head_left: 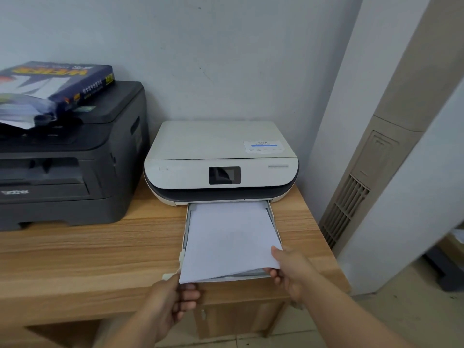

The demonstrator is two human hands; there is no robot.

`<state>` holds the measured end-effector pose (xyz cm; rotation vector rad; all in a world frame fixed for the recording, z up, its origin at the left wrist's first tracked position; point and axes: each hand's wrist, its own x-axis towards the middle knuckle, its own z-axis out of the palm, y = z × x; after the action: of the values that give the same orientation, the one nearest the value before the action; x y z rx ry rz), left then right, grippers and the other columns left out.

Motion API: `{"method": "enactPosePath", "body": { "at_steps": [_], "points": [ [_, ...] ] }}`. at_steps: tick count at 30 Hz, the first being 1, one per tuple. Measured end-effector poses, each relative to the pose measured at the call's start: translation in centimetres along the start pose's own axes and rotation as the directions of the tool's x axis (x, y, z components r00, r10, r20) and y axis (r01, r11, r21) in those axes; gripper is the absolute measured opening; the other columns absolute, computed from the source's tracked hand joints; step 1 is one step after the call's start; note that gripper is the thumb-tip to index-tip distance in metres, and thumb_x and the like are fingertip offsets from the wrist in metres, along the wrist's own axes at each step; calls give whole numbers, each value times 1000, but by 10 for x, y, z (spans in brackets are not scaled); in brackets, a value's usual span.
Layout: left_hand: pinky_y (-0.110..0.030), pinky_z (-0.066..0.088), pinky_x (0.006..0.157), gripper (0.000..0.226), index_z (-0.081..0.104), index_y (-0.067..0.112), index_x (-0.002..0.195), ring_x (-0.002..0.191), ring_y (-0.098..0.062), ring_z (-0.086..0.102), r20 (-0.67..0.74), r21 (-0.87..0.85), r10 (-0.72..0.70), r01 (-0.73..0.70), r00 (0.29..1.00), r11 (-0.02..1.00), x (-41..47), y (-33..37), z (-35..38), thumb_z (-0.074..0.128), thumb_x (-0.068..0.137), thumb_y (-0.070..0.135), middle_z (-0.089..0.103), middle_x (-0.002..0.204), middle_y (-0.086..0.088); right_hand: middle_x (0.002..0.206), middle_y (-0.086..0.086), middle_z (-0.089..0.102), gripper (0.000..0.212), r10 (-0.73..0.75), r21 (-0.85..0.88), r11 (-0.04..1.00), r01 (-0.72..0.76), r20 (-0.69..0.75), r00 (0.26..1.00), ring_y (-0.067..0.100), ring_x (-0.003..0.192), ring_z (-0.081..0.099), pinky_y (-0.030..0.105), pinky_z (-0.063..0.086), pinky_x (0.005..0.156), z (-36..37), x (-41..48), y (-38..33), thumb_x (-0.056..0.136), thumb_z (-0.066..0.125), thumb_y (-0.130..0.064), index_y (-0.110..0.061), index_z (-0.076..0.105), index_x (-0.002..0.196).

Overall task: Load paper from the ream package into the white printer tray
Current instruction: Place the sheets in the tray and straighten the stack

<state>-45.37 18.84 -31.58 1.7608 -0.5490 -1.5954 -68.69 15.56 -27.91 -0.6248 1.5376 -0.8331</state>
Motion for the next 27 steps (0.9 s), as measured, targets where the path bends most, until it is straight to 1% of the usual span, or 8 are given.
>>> {"method": "enactPosePath", "body": {
  "at_steps": [5,10,14,17,20,23,25,27],
  "points": [
    [-11,29,32,45,61,8,79,27,-6,49,-6,-13,8,-8,1000,1000,2,-3,-1,42,93,46,65,43,2,69,13,61,34,12,-66,998,-13,-6,1000,10,46,44,19,37,38,2,13,-9,100,38,-24,-7,46,128],
    [-12,30,32,46,61,7,80,29,-7,50,-16,-11,2,-2,1000,1000,3,-4,-1,41,93,46,66,44,2,70,13,60,39,23,-108,994,-24,-13,1000,11,47,48,18,40,36,1,14,-9,99,40,-30,-5,45,128],
    [-12,29,34,45,61,8,80,28,-6,50,-16,-11,8,-9,1000,1000,4,-5,0,40,94,45,66,43,2,69,12,61,44,19,-187,982,-31,-69,997,16,51,53,23,44,44,2,15,-7,97,40,-38,-5,49,125],
    [-15,28,37,45,61,8,79,30,-7,50,-13,-11,5,-5,1000,1000,4,-5,-1,40,94,45,66,43,2,67,11,57,35,-39,-259,966,17,-82,996,16,47,51,23,40,45,-1,10,-8,98,39,-25,-6,48,127],
    [-16,28,39,46,61,8,79,31,-8,50,-14,-11,4,-4,1000,1000,5,-5,-1,41,94,46,66,44,2,77,9,59,33,-118,-341,936,88,-70,991,12,46,49,16,35,38,-8,4,-7,97,38,-12,-11,45,129],
    [-17,29,39,46,61,8,78,33,-9,50,-17,-14,0,0,1000,1000,5,-5,-2,41,94,46,66,44,2,101,8,62,50,-157,-344,928,143,-14,988,13,59,55,20,46,52,-15,-1,-2,95,45,-11,-21,34,143],
    [-16,29,38,46,61,8,78,31,-8,50,-12,-12,1,-1,1000,1000,5,-5,-1,41,94,46,66,44,2,104,1,60,51,-214,-406,890,209,35,976,13,75,61,18,49,64,-19,-9,1,92,56,-17,-21,39,140],
    [-16,29,38,46,61,8,79,30,-7,50,-9,-15,7,-7,1000,1000,5,-5,-1,40,94,46,66,44,2,118,1,58,53,-272,-495,823,278,86,959,13,93,60,11,46,67,-23,-13,3,86,65,-20,-18,46,136]
  ]
}}
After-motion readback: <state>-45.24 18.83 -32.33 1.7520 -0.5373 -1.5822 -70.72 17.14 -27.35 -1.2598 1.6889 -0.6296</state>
